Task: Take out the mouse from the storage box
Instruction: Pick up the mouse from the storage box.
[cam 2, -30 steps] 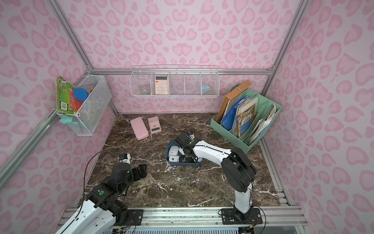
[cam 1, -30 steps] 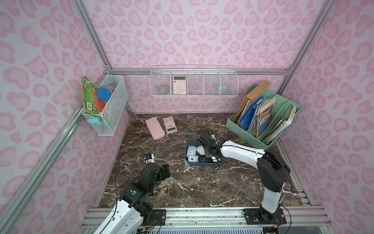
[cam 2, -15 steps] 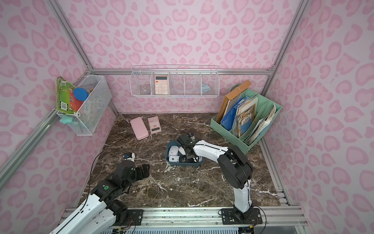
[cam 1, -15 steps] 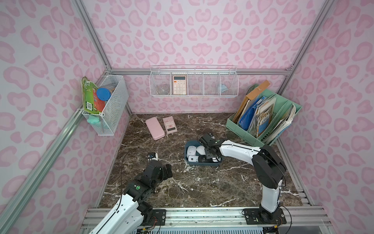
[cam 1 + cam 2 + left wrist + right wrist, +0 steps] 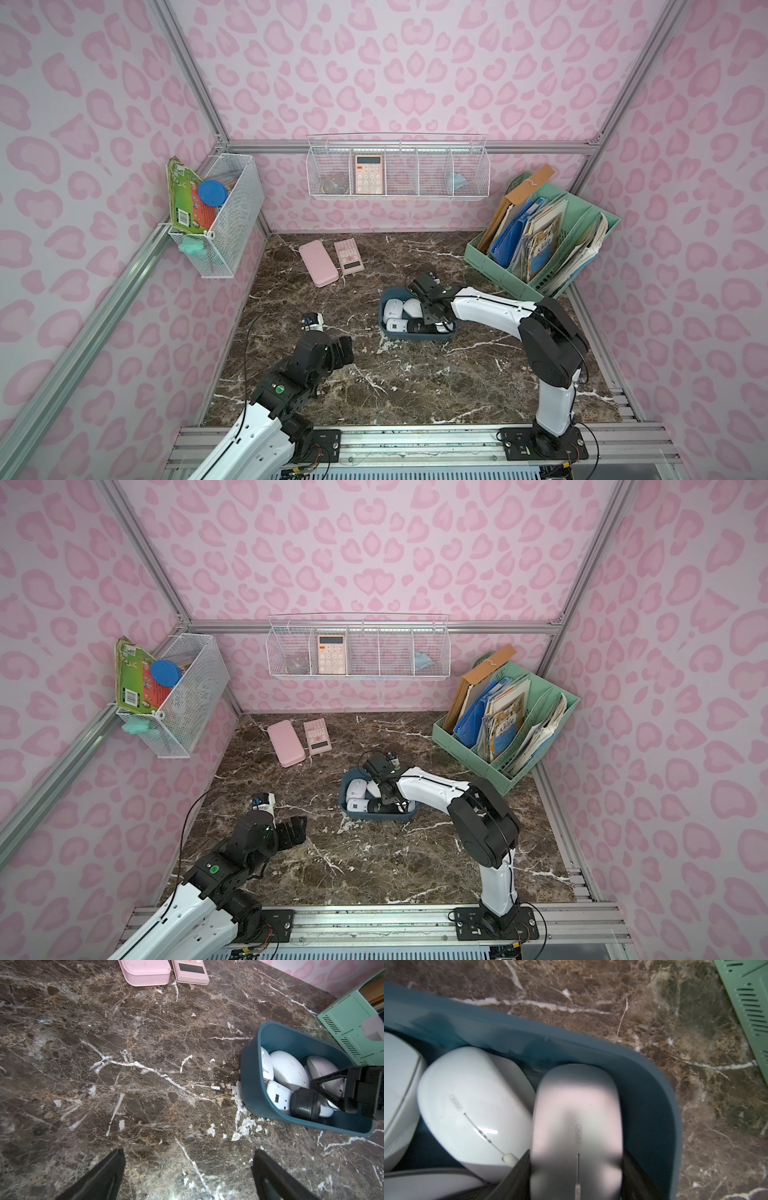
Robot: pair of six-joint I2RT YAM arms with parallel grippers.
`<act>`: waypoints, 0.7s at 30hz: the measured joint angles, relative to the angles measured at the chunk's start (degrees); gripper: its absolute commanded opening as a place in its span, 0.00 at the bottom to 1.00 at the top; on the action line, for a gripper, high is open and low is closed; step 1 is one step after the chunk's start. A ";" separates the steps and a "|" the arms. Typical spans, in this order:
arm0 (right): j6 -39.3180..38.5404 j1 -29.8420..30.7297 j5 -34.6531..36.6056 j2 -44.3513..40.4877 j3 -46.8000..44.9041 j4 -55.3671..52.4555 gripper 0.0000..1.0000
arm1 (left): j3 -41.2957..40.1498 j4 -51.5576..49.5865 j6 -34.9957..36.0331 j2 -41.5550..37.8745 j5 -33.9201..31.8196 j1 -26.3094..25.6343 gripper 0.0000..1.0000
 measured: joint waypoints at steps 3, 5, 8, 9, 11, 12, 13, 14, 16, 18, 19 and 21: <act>0.02 0.48 0.13 -0.85 -0.04 0.07 0.61 | -0.02 0.00 0.00 -0.37 -0.11 0.00 0.98; 0.02 0.92 0.24 -1.49 -0.04 0.04 0.61 | -0.07 0.00 0.00 -0.70 -0.13 0.00 0.98; 0.04 1.49 0.35 -2.82 -0.04 -0.07 0.60 | -0.07 0.00 0.00 -1.07 -0.15 -0.04 0.98; 0.04 1.75 0.50 -3.41 -0.04 -0.20 0.59 | -0.07 0.00 0.00 -1.31 -0.17 -0.04 0.98; 0.13 2.58 1.01 -4.63 -0.04 -0.66 0.60 | -0.07 -0.02 -0.02 -1.70 -0.26 -0.04 0.98; 0.50 3.15 1.57 -5.38 -0.02 -1.18 0.60 | -0.09 -0.07 -0.02 -2.16 -0.39 -0.04 0.98; 0.52 4.04 2.03 -6.27 0.04 -1.92 0.60 | -0.13 -0.17 -0.04 -2.64 -0.44 -0.04 0.98; 0.61 4.85 2.34 -6.99 0.17 -2.43 0.60 | -0.22 -0.26 -0.07 -3.17 -0.52 -0.04 0.98; 1.14 6.75 3.15 -8.85 0.28 -3.37 0.60 | -0.50 -0.46 -0.24 -4.15 -0.59 -0.04 0.98; 2.16 9.03 4.04 -11.28 0.28 -4.96 0.60 | -0.52 -1.11 -0.26 -5.20 -0.83 -0.04 0.98; 2.56 10.10 4.35 -12.28 0.26 -5.64 0.60 | -0.52 -1.49 -0.44 -5.53 -0.96 -0.04 0.98; 4.00 12.83 5.29 -14.64 0.09 -7.26 0.60 | -0.55 -2.45 -1.09 -6.40 -1.05 -0.04 0.98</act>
